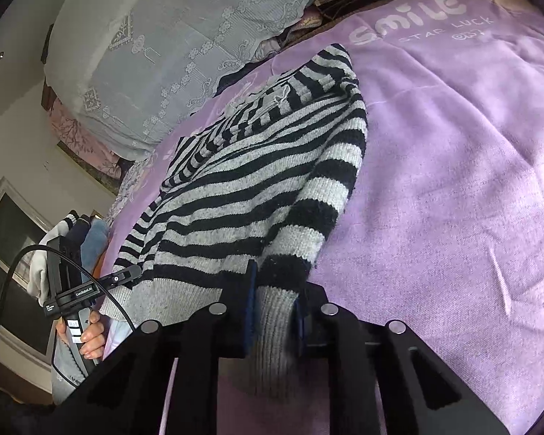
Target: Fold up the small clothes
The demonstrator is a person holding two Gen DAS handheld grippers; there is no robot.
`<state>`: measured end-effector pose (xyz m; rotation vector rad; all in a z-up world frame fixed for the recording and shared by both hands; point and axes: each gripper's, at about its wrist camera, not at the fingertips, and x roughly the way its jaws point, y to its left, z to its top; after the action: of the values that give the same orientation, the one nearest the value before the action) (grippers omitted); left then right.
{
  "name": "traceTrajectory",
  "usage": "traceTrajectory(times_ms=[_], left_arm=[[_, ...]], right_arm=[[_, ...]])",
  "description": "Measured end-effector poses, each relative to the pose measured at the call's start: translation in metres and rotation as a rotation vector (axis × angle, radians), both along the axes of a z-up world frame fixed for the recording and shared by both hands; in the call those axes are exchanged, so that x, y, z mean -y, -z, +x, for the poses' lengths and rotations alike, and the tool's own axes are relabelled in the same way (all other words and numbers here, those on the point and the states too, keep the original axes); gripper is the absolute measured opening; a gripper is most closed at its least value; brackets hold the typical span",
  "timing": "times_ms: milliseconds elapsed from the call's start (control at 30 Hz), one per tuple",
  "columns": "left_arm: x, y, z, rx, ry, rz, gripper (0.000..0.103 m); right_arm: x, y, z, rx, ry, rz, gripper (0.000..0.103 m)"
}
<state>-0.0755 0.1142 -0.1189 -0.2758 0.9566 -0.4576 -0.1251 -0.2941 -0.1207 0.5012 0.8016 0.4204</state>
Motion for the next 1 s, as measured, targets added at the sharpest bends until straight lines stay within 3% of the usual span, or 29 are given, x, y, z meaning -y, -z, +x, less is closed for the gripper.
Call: traceTrajectory(times_ms=[133,500,1000], left_arm=[[-0.005,-0.011,0.003,0.012,-0.005,-0.019,0.016],[-0.004,-0.070,0.020,0.166,-0.061,0.027,0.013],[0.002,-0.120,0.062,0.271,-0.140,0.058,0.012]], right_arm=[[0.003,-0.015,-0.002,0.049,0.001,0.030,0.015],[0.006,-0.063,0.020,0.166,0.028,0.072,0.015],[0.007,-0.111,0.076,0.238,0.061,0.174,0.015]])
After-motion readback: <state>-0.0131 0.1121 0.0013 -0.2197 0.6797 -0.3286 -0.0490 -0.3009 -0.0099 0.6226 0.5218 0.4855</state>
